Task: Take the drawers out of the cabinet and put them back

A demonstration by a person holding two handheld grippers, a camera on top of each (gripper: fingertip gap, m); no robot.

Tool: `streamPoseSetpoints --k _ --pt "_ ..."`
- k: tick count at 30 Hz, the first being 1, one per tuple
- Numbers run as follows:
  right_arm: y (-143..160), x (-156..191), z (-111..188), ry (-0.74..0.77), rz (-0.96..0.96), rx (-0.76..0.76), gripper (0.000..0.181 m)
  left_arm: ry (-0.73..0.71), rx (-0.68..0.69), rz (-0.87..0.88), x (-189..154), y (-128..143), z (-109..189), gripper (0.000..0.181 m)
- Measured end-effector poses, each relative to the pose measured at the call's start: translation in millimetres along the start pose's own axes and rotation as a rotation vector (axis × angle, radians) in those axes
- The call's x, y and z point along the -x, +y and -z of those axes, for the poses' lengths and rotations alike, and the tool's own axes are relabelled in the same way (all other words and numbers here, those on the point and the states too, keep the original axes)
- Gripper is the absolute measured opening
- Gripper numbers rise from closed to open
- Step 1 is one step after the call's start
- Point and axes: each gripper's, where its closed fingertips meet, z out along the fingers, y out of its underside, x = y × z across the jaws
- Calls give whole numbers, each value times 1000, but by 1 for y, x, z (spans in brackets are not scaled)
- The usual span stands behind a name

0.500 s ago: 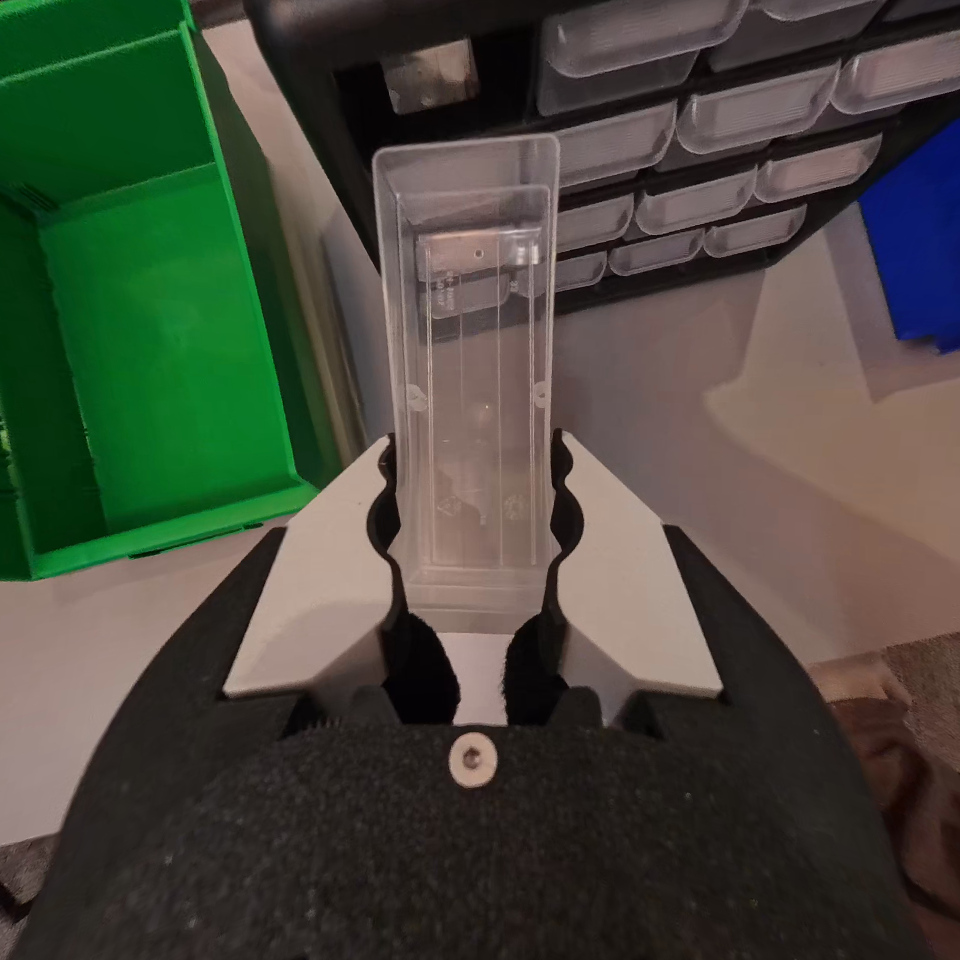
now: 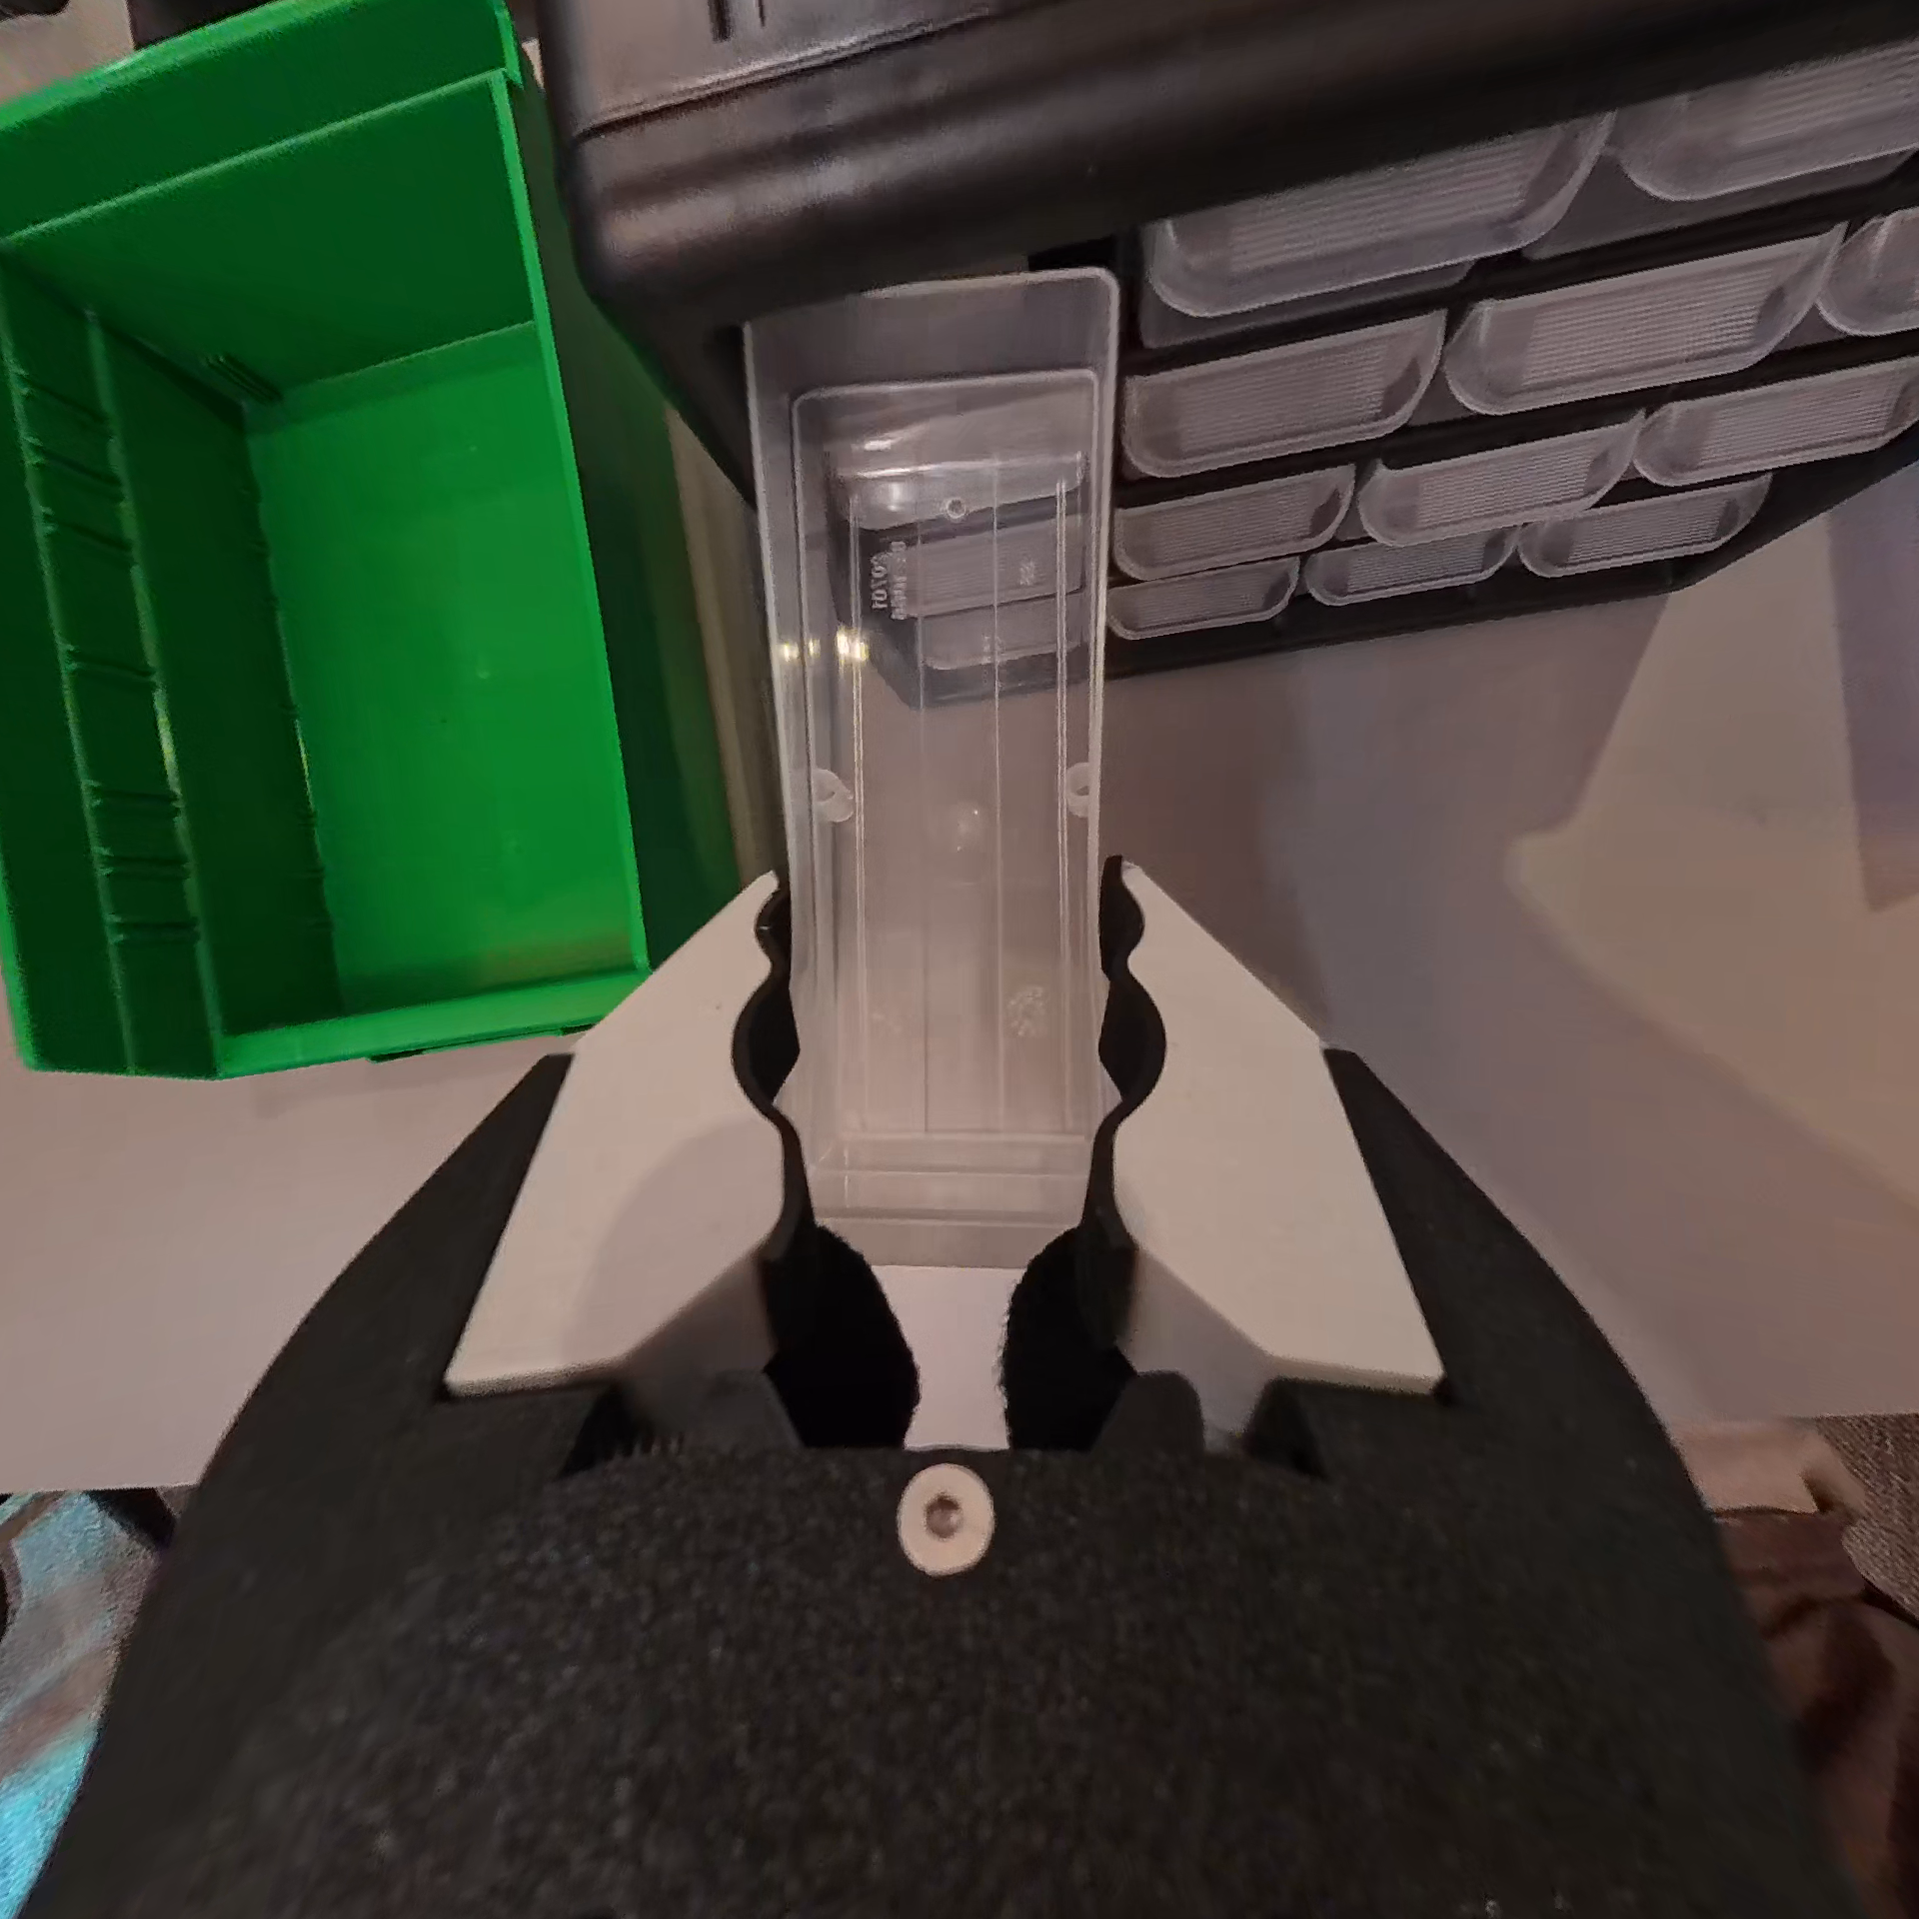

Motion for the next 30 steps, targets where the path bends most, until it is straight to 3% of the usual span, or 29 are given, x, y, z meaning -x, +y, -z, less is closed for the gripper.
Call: streamPoseSetpoints --k 21,30 --pt "0 0 0 -7 -5 -52 0 68 56 96 -5 -3 2 56" --pt "0 0 0 16 -10 -59 0 3 127 75 -2 3 -1 56"
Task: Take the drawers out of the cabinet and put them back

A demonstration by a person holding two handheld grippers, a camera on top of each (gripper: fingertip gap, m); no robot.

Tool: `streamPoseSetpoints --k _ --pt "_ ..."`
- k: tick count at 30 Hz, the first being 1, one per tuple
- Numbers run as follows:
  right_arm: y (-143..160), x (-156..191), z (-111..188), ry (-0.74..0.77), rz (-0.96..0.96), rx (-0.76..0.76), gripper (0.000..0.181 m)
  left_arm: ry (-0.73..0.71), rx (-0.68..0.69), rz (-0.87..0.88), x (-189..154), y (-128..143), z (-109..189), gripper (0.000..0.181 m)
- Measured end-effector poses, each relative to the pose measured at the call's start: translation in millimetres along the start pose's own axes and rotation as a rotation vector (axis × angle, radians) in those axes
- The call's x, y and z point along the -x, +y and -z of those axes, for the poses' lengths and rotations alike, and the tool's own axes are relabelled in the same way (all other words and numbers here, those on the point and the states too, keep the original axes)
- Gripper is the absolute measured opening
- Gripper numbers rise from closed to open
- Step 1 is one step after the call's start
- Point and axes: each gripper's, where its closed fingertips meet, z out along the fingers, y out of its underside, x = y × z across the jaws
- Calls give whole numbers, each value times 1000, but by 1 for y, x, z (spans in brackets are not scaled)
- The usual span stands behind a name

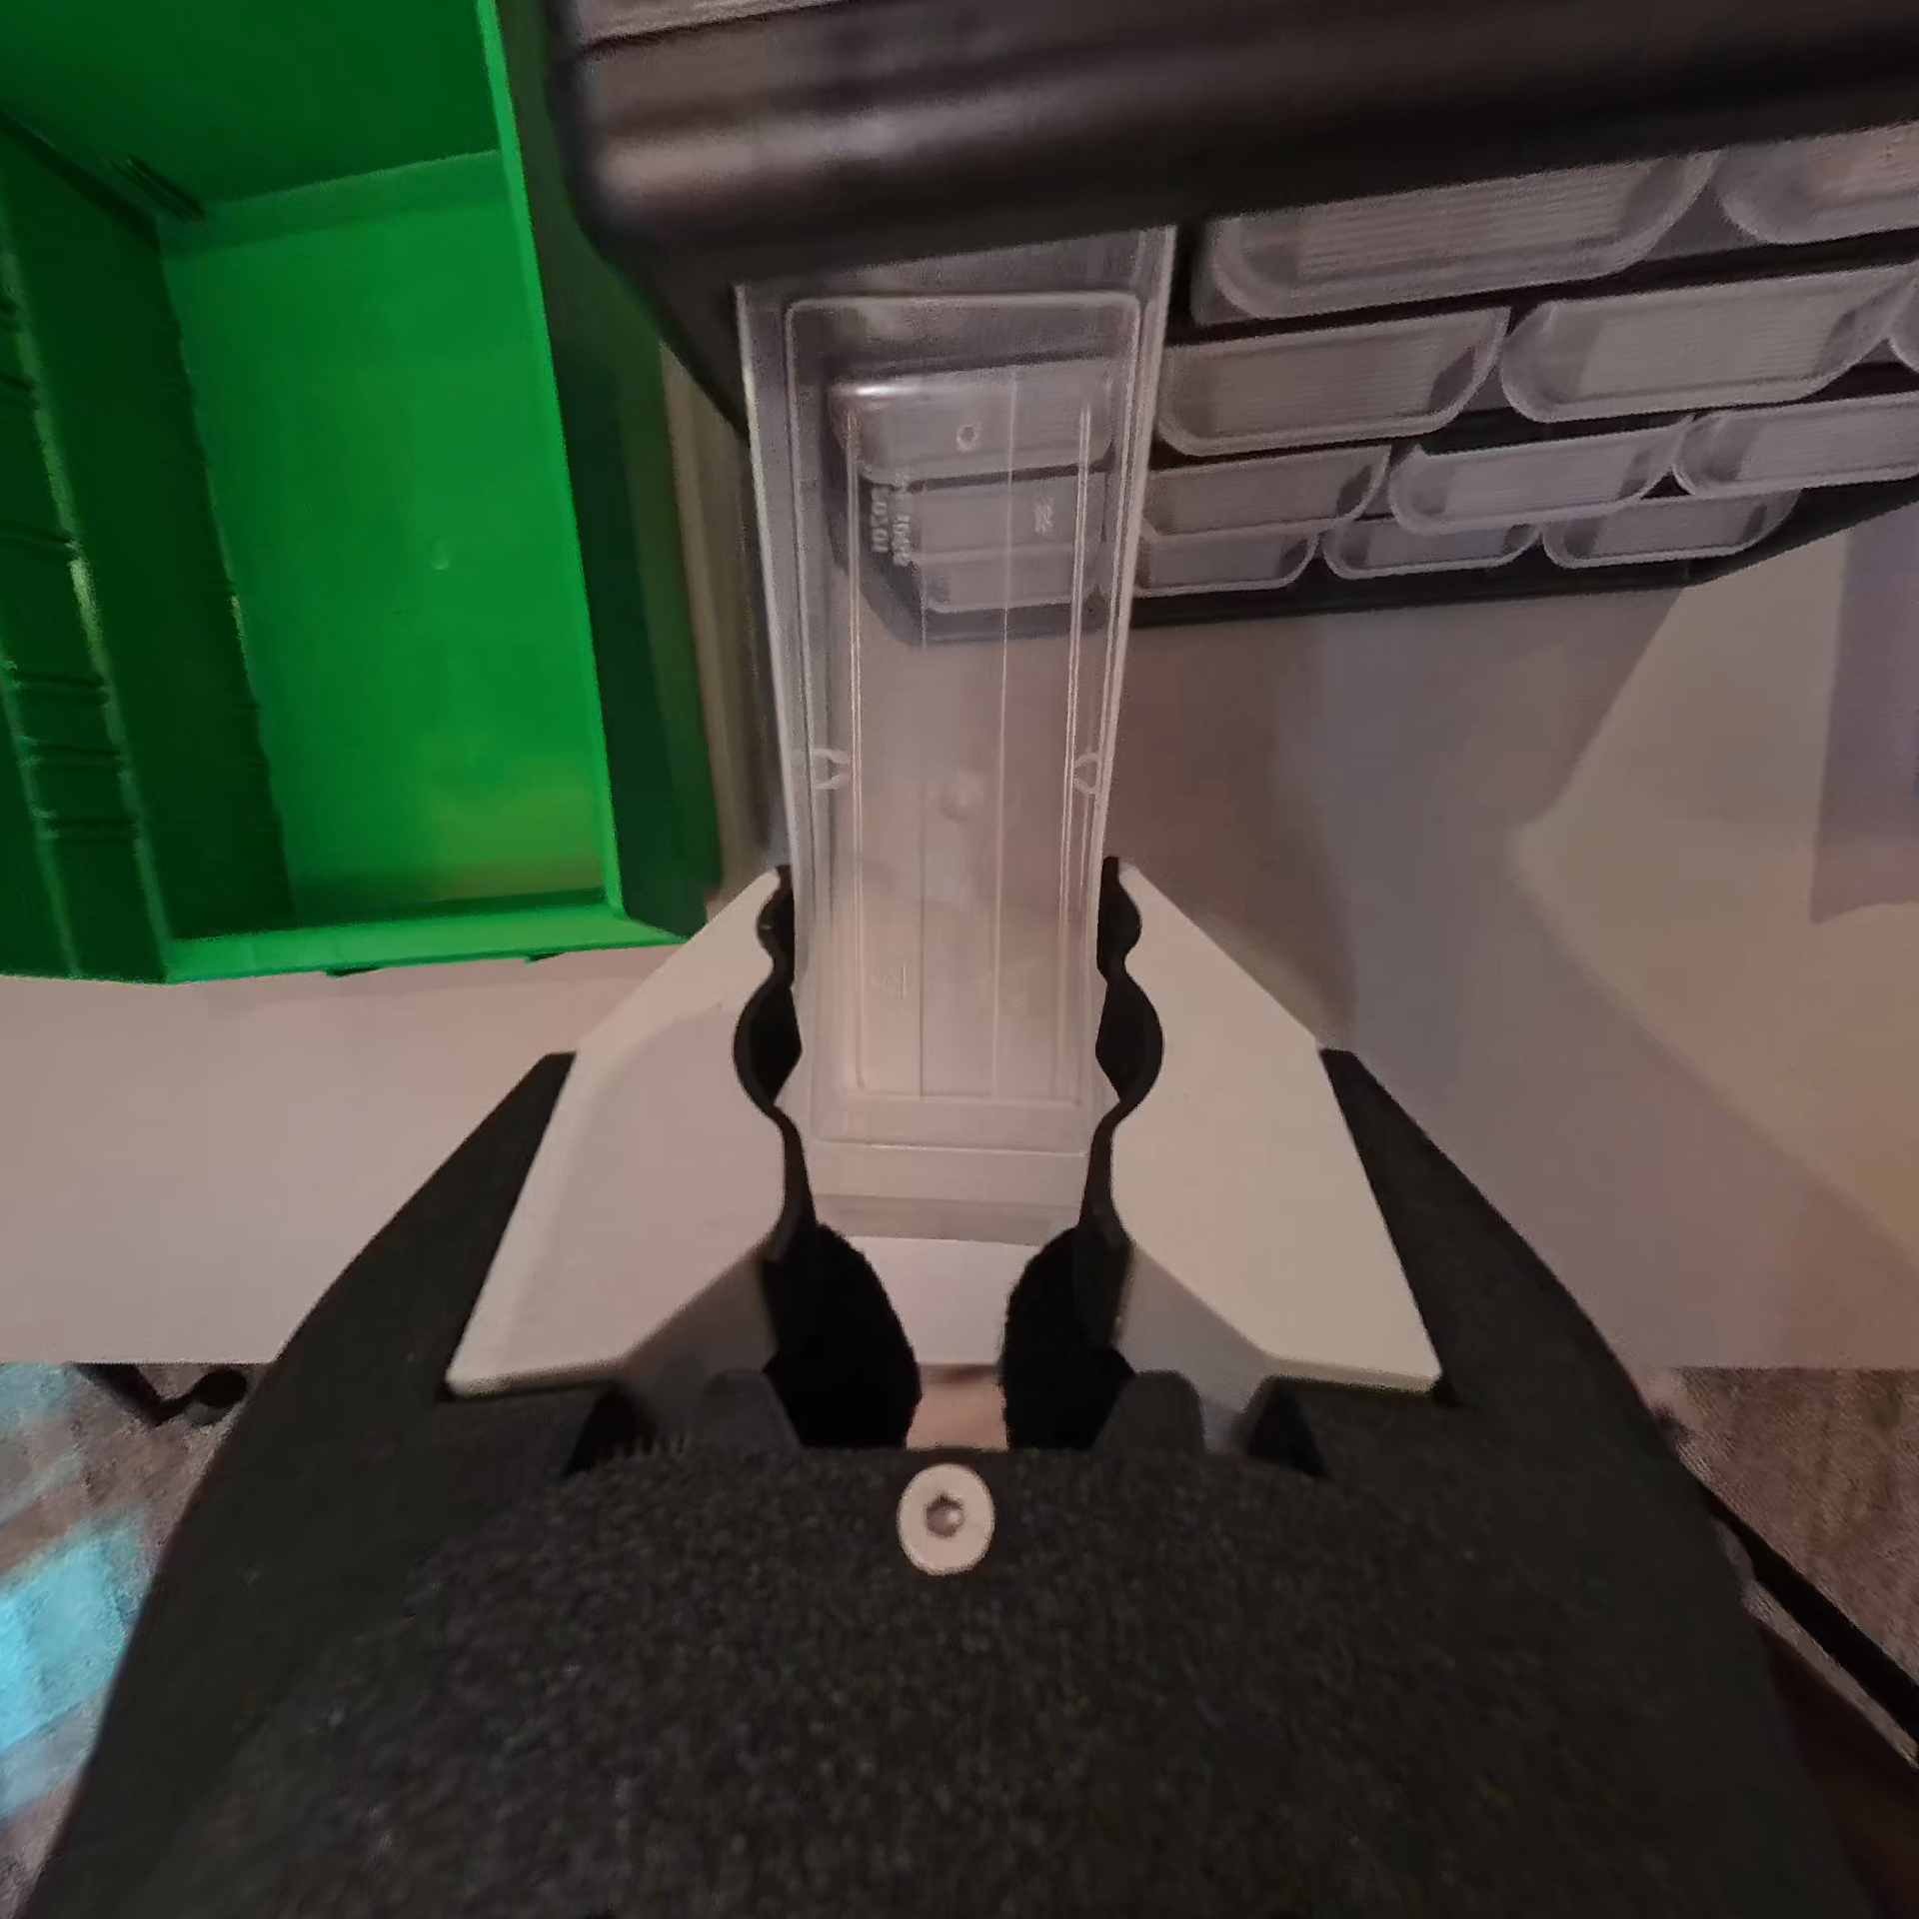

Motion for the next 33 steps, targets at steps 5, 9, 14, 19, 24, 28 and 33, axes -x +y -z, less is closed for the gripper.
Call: streamPoseSetpoints --k 5,9,14,19,24,28,33 --pt "0 0 0 -9 -9 -15 0 18 47 -10 -4 4 -3 56" --pt "0 0 0 -9 -11 -23 0 31 13 4 -5 -2 3 56" --pt "0 0 0 -4 -10 -23 0 30 -20 1 -5 -9 11 56" --pt "0 0 0 -6 -16 -26 0 3 -36 -21 -4 -12 13 56" --pt "0 0 0 -10 -17 -27 0 1 -70 -15 -3 -15 10 56" --pt "0 0 0 -17 -18 -26 0 -11 -94 -11 -3 -21 7 56" --pt "0 0 0 -10 -13 -29 0 -25 -120 -3 -5 -33 -3 57"
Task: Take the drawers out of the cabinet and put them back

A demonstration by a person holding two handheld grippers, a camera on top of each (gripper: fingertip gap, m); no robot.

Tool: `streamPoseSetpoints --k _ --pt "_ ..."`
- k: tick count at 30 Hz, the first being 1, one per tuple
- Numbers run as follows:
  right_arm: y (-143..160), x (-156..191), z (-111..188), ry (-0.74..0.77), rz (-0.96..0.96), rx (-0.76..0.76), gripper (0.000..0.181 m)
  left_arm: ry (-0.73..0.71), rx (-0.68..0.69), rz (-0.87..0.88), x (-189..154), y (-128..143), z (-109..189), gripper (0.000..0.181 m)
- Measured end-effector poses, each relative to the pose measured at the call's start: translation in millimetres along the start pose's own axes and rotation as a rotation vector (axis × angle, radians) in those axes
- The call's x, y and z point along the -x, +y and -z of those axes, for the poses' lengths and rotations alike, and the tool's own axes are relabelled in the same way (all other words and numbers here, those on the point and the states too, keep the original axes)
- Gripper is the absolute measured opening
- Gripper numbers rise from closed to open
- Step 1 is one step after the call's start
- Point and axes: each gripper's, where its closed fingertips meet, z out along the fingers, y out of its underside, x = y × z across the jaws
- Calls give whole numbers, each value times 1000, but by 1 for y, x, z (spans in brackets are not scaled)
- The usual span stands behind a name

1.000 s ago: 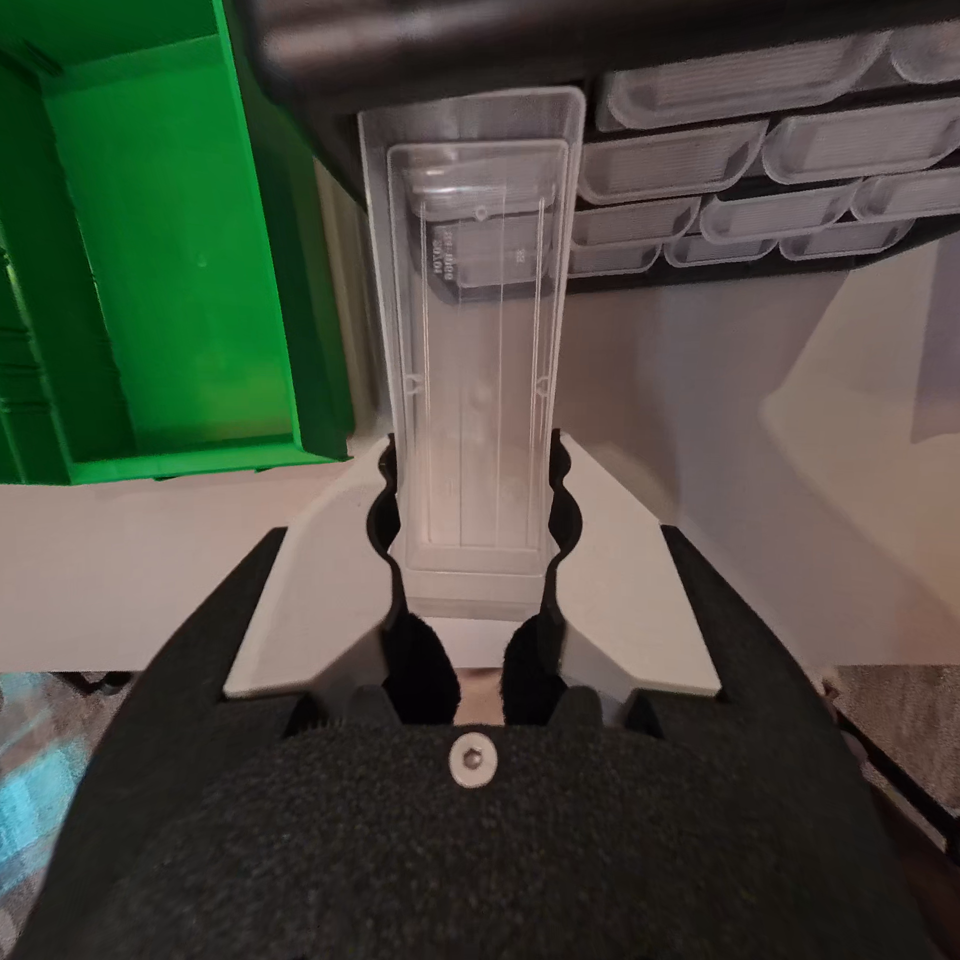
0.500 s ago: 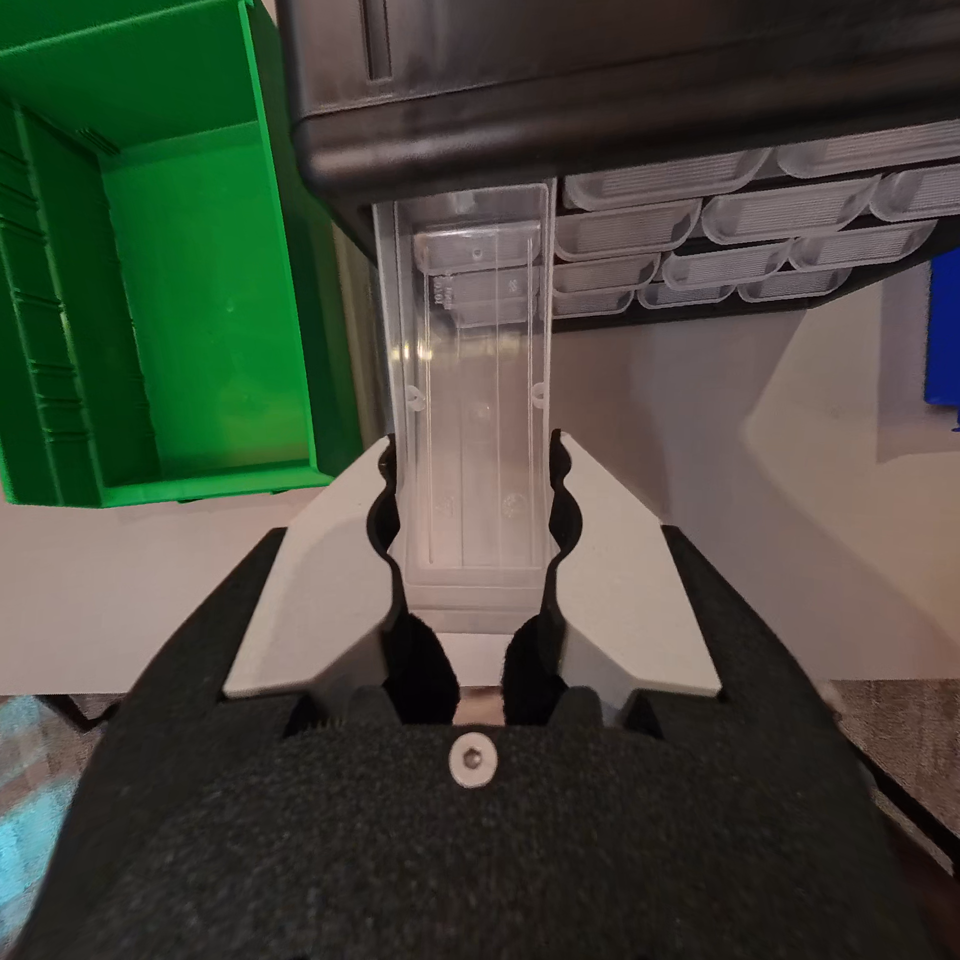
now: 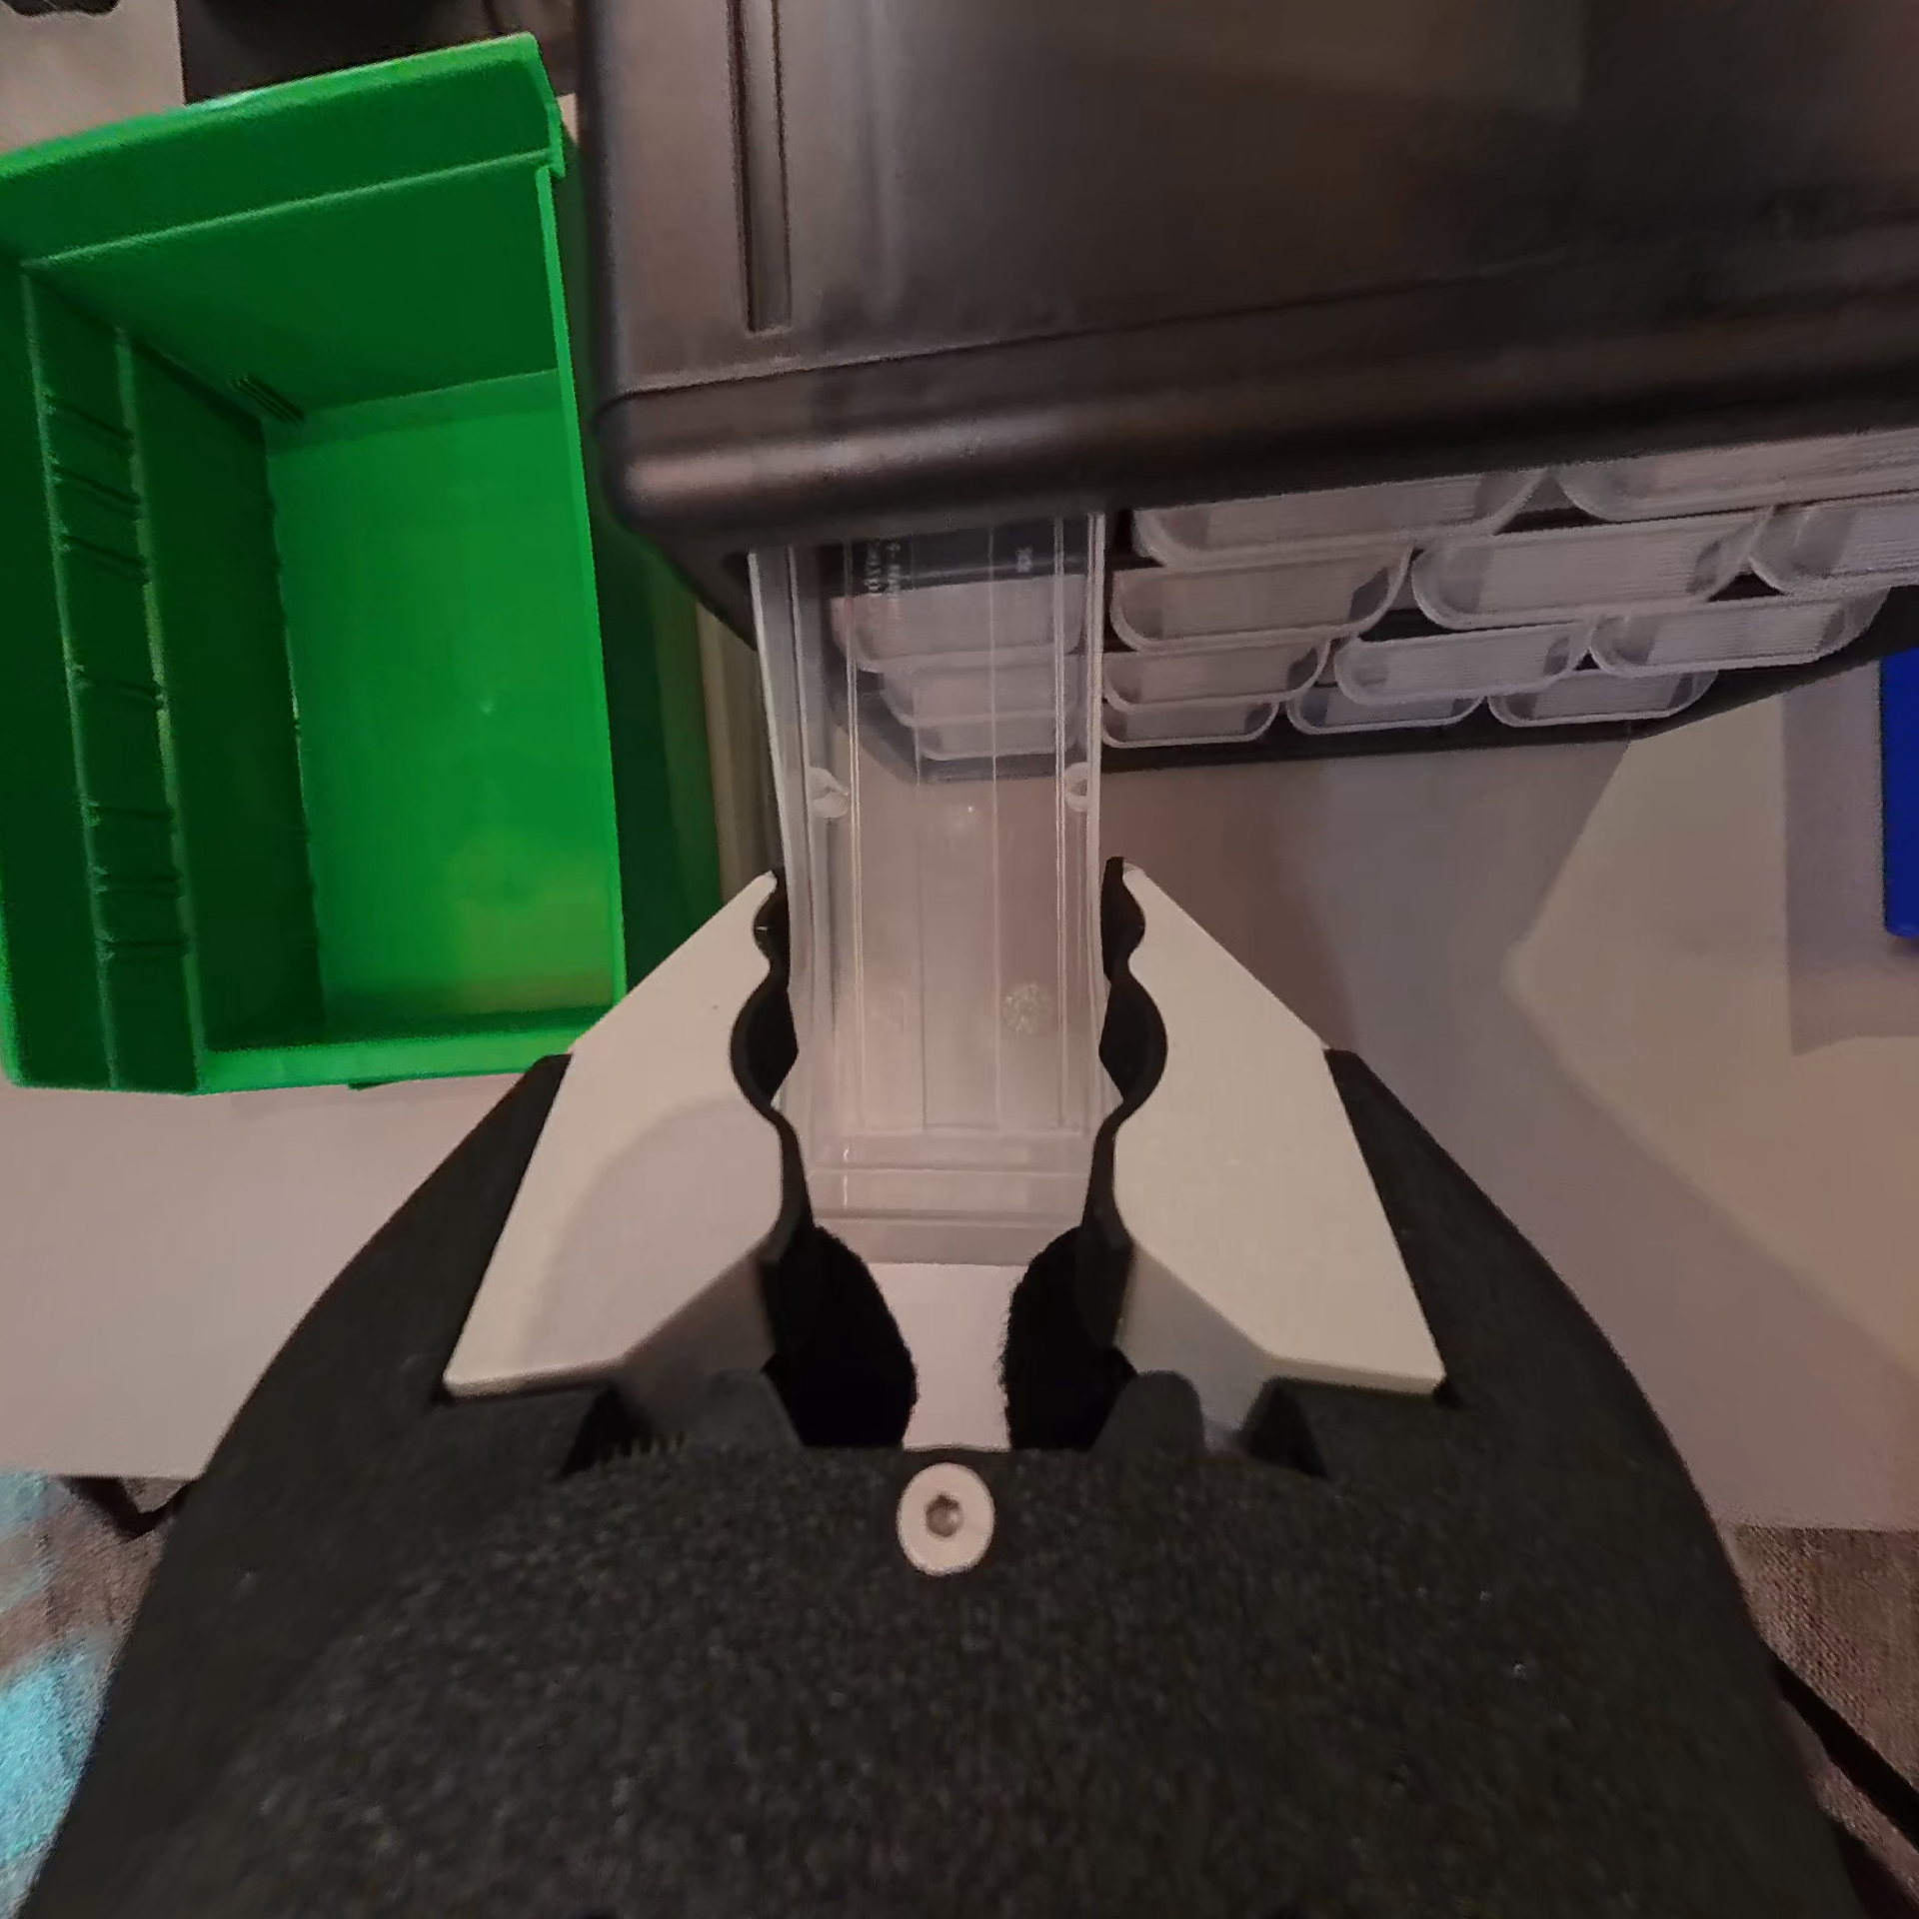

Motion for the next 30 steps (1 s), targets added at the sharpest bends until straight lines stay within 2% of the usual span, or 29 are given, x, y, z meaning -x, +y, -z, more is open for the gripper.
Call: streamPoseSetpoints --k 8,12,15,18,22,24,26,30 --pt "0 0 0 -19 -6 -8 0 0 -133 39 -1 -35 -14 61" --pt "0 0 0 -34 -9 -18 0 90 -250 31 -6 -39 -11 71" --pt "0 0 0 -34 -4 -28 0 195 -412 11 -13 -29 14 74" --pt "0 0 0 -35 4 -33 0 242 -603 -1 -13 0 43 70" --pt "0 0 0 -47 3 -35 0 150 -688 -59 -8 41 34 54" --pt "0 0 0 -50 0 -36 0 107 -737 -45 -6 41 28 53" --pt "0 0 0 -54 -7 -38 0 123 -790 -8 -11 32 25 51" --pt "0 0 0 -54 -23 -39 0 113 -856 39 -16 12 18 37"
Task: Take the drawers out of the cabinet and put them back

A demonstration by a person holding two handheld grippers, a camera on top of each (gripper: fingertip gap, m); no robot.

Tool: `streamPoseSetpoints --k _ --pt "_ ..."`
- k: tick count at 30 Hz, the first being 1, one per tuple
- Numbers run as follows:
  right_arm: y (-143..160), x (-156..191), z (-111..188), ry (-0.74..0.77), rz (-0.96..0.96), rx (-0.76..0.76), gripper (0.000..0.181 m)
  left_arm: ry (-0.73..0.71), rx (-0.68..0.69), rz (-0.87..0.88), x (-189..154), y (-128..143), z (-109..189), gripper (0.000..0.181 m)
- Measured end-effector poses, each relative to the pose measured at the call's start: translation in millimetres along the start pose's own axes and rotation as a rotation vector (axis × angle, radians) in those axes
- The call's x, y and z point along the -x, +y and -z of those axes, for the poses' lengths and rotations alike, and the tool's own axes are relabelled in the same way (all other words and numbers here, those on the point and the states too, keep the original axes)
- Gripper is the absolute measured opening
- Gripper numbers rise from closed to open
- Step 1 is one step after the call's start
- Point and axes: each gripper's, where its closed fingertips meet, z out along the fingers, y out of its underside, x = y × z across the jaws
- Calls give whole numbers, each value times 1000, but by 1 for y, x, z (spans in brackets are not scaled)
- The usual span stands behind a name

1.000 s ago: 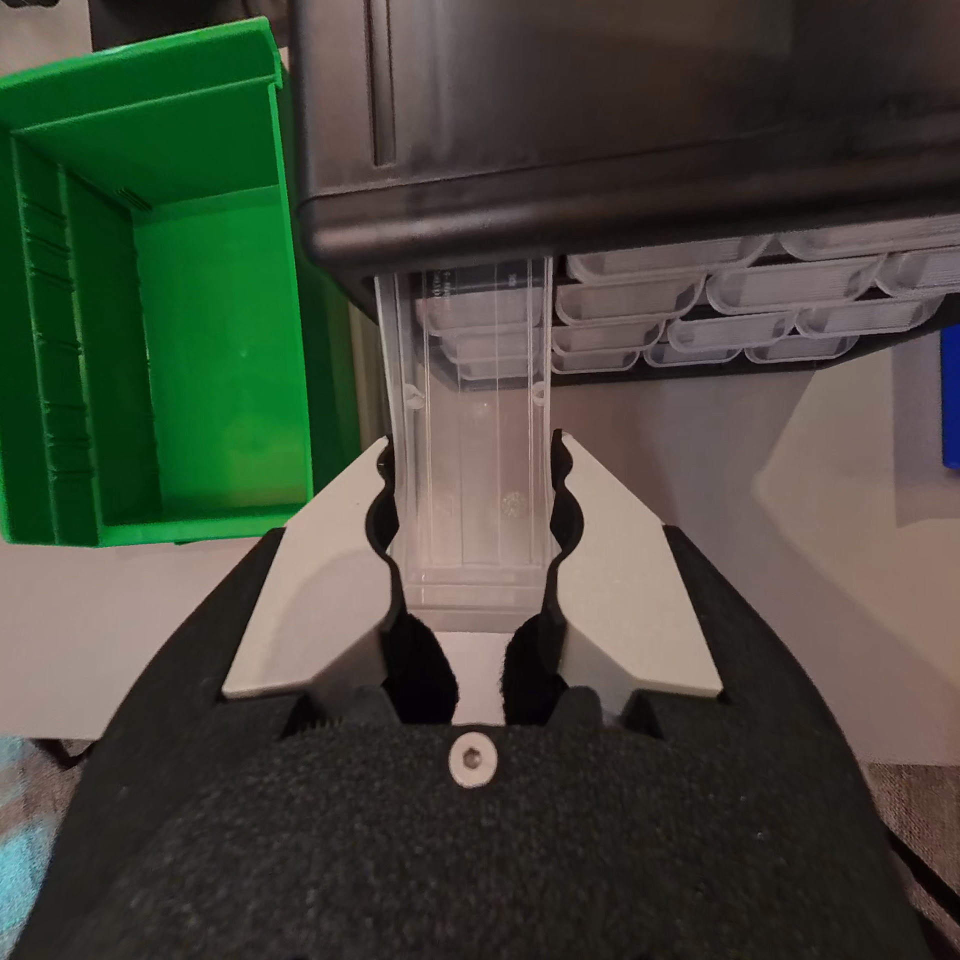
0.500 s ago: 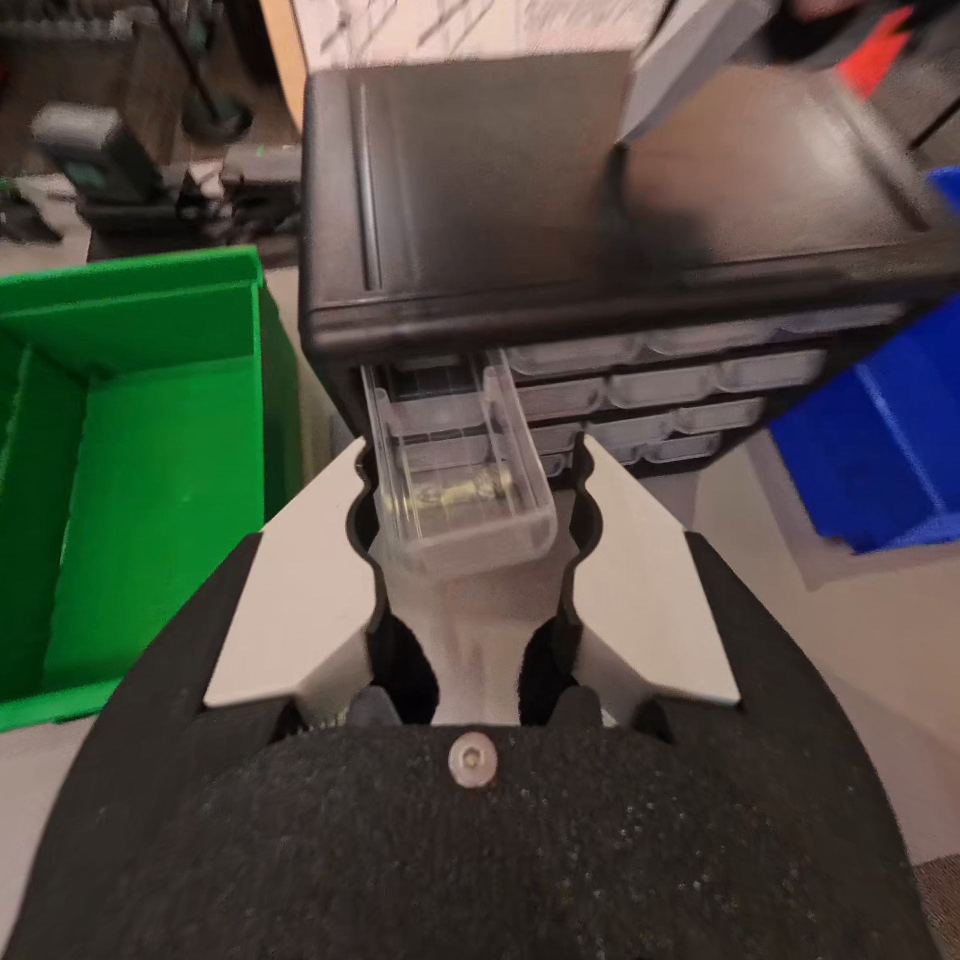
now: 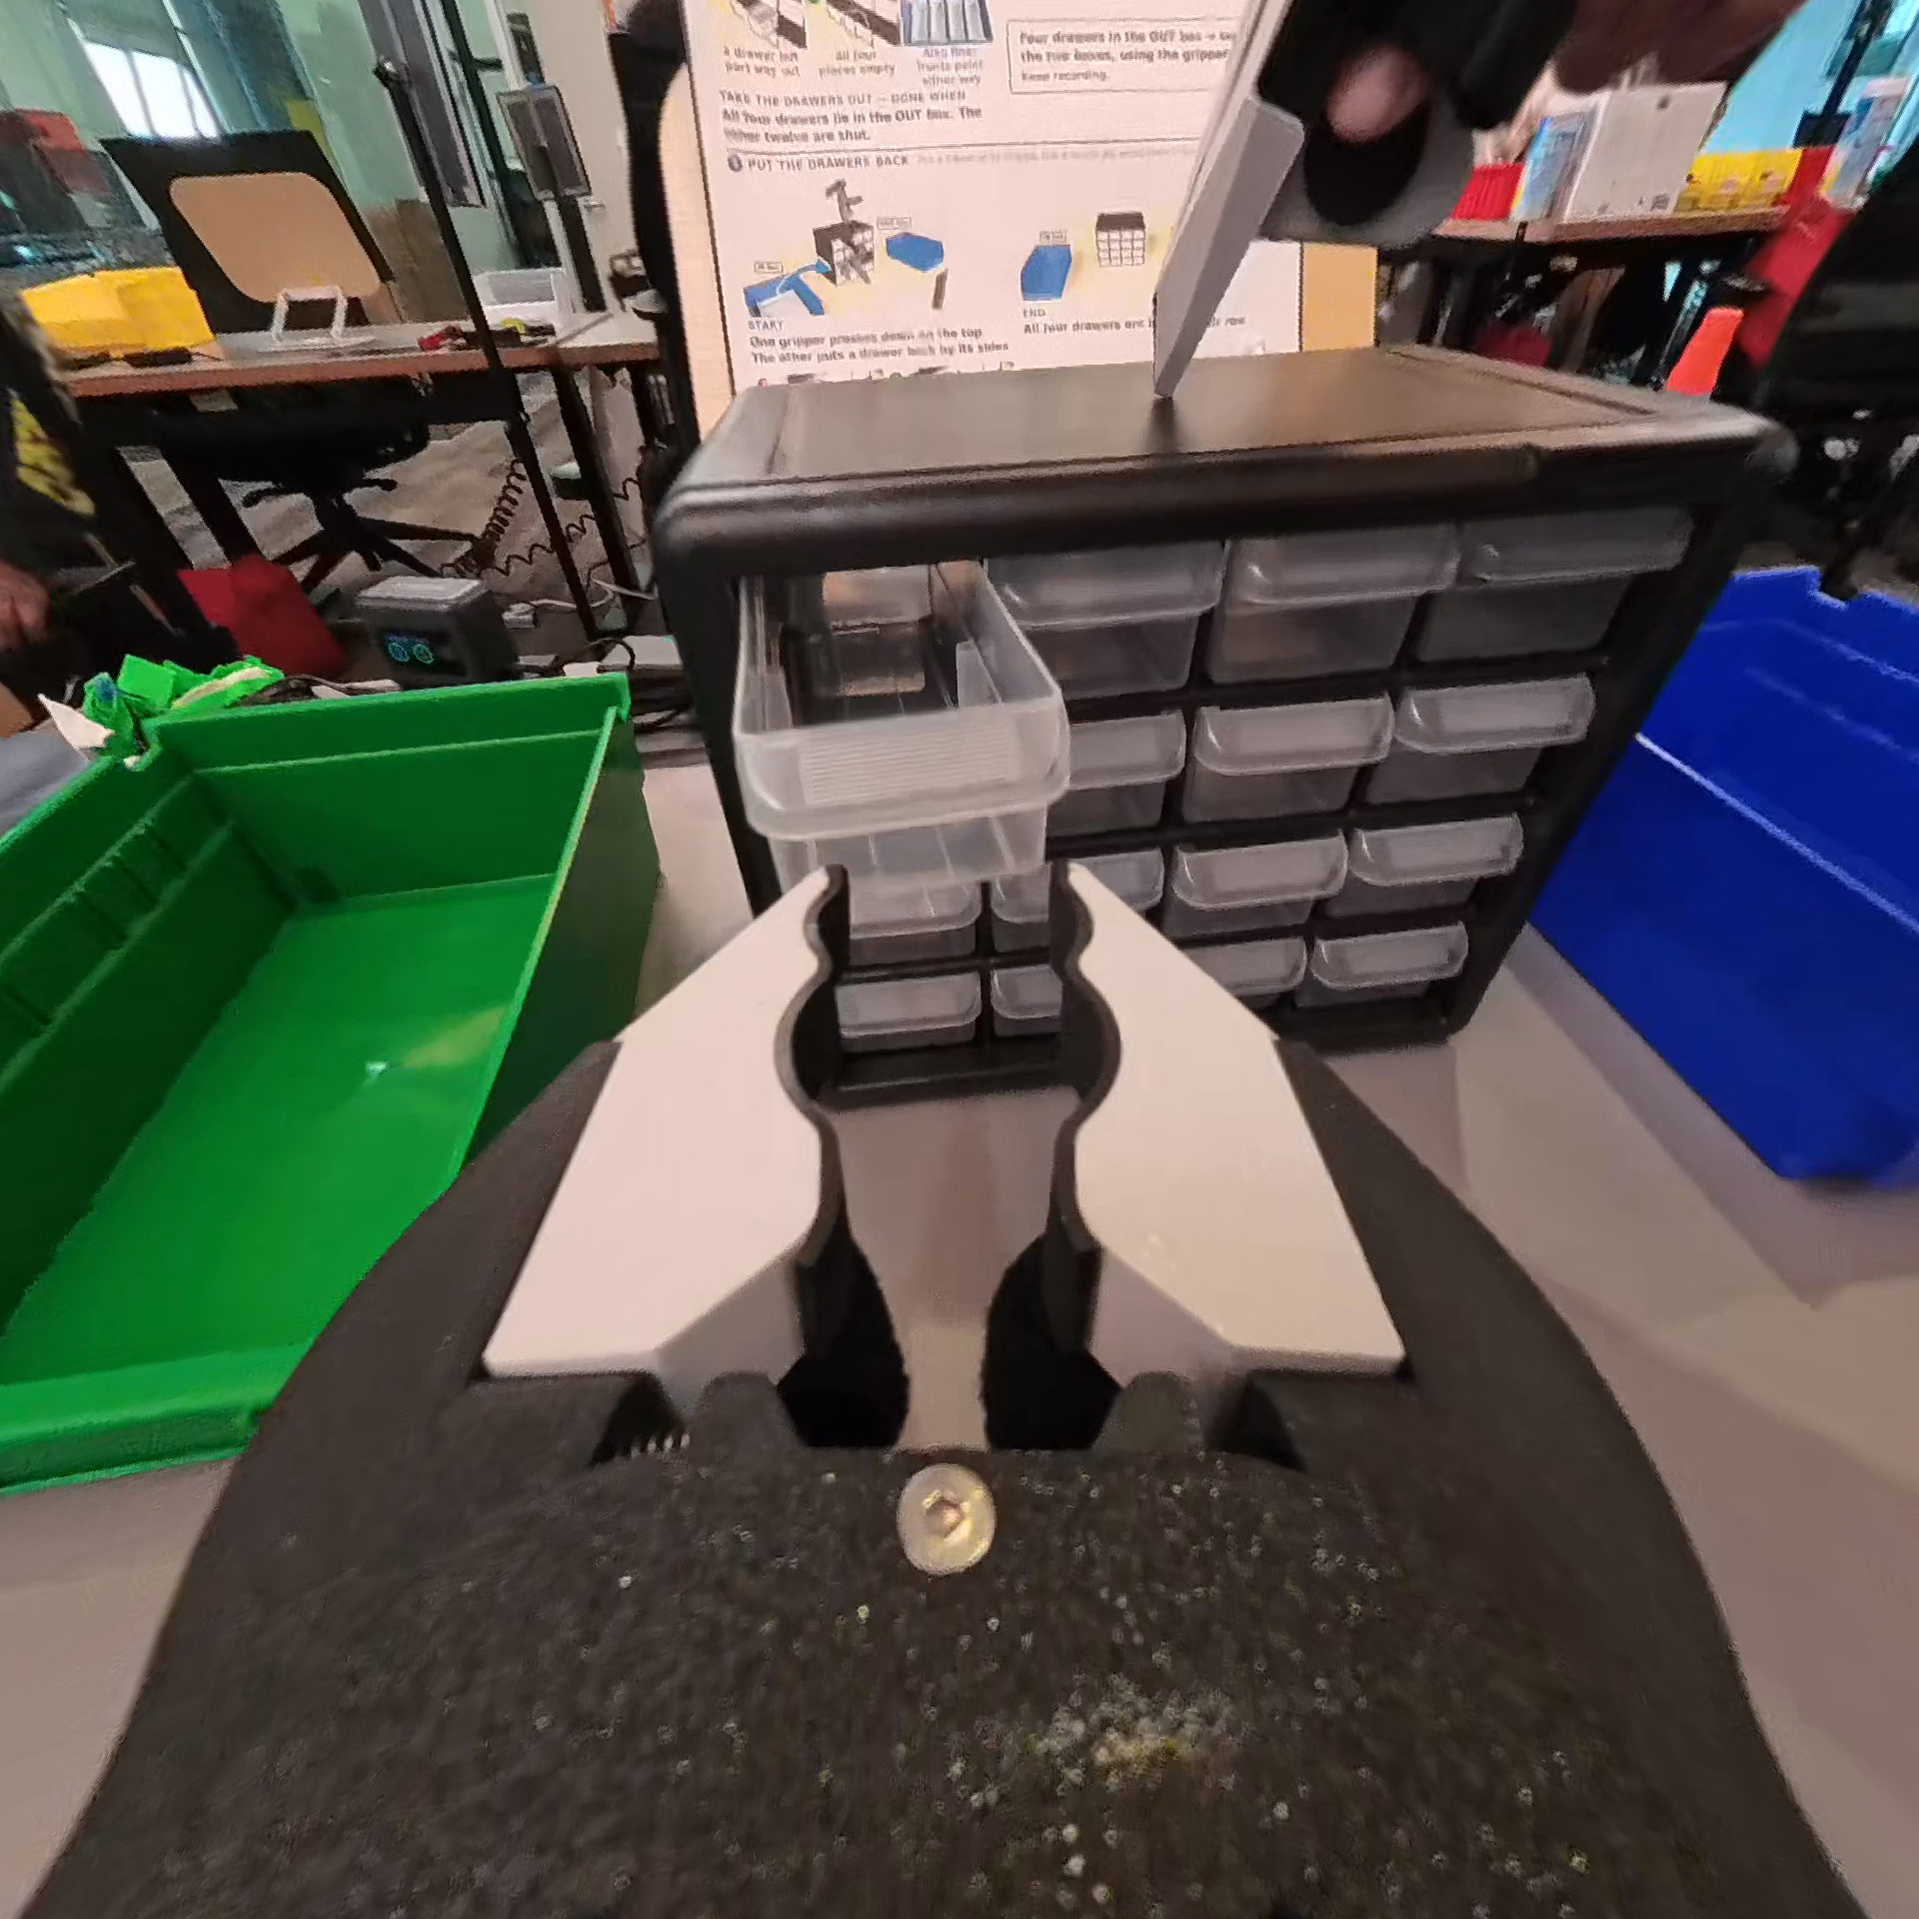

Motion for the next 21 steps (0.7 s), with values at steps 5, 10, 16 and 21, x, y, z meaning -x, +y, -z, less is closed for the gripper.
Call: streamPoseSetpoints --k 5,10,16,21 --pt "0 0 0 24 7 31 1 -21 -27 17 5 -10 -26 35" --pt "0 0 0 27 9 75 0 1 -23 48 10 -13 -52 36" --pt "0 -1 0 14 -17 90 0 49 -41 72 11 -17 -68 35" --pt "1 -1 0 1 -51 96 0 79 -49 67 9 -17 -77 32"
